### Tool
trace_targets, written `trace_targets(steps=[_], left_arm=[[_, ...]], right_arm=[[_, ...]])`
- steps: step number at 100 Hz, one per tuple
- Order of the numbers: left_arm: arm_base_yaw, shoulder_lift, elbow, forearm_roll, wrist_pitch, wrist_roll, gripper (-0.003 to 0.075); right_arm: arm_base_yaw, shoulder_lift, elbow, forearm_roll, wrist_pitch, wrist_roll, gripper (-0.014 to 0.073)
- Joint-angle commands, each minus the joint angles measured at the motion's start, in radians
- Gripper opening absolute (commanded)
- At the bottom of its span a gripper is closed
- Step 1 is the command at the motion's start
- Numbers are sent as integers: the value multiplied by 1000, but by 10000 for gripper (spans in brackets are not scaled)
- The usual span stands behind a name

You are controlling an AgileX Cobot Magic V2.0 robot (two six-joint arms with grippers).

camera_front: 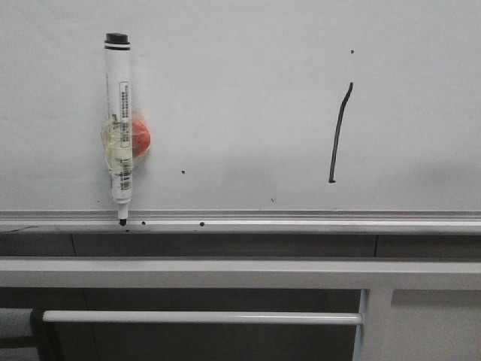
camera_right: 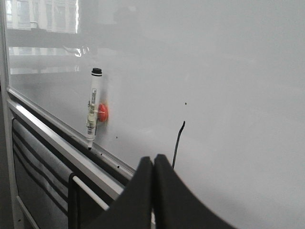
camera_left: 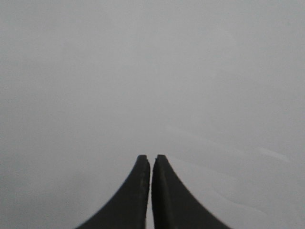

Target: Write number 1 on whiteboard

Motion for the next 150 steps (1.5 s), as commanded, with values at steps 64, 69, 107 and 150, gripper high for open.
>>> trace_targets(steps=[64,69,107,150], left_arm=[[-17,-21,29,-1336,165,1422,-20],[-25,-21,61,-1371,116,1486,-20],[-81,-21,169,-1493,203,1874,-20],[-111,-21,169,-1405,260,1778,-20]], right_arm=[[-9,10,-25,1,-86,4,-53],[-9,10,-25,1,-86,4,-53],[-9,10,-25,1,-86,4,-53],[-9,10,-25,1,-86,4,-53]])
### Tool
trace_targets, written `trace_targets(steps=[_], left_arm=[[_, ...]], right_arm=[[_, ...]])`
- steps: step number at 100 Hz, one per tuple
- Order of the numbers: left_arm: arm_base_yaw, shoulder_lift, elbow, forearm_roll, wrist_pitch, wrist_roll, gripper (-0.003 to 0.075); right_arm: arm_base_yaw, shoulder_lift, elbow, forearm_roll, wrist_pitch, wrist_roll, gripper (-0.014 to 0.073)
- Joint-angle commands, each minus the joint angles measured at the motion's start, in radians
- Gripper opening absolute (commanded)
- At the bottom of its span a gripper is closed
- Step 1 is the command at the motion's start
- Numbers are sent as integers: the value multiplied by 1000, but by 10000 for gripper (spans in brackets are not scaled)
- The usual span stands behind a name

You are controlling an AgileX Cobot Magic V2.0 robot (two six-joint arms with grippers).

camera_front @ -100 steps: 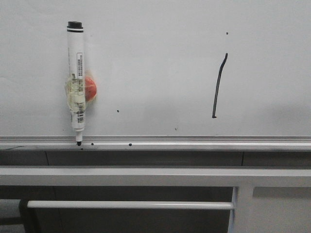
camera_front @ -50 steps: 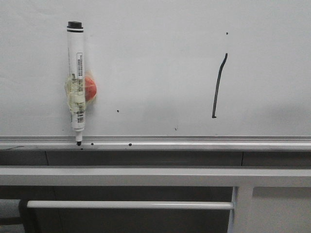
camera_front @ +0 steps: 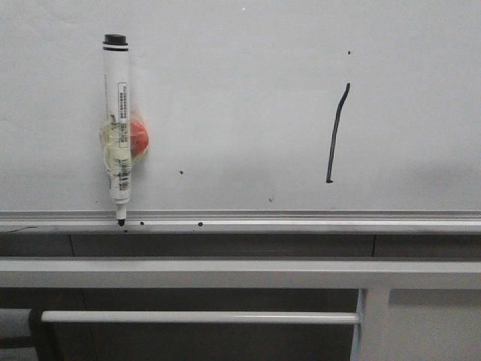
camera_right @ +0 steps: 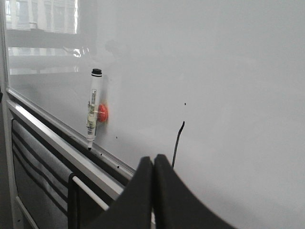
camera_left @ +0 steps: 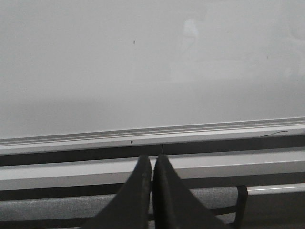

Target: Write number 1 on whiteboard

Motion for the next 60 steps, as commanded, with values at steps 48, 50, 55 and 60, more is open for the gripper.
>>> trace_targets(steps=[48,50,55,60], left_arm=[[-26,-21,5,25,-69,-86,-20],[-26,-21,5,25,-69,-86,-20],[-26,-21,5,25,-69,-86,-20],[-26,-21,5,25,-69,-86,-20]], right_arm=[[-9,10,-25,1,-86,4,-53],[-9,10,-25,1,-86,4,-53],[-9,10,-25,1,-86,4,-53],[-9,10,-25,1,-86,4,-53]])
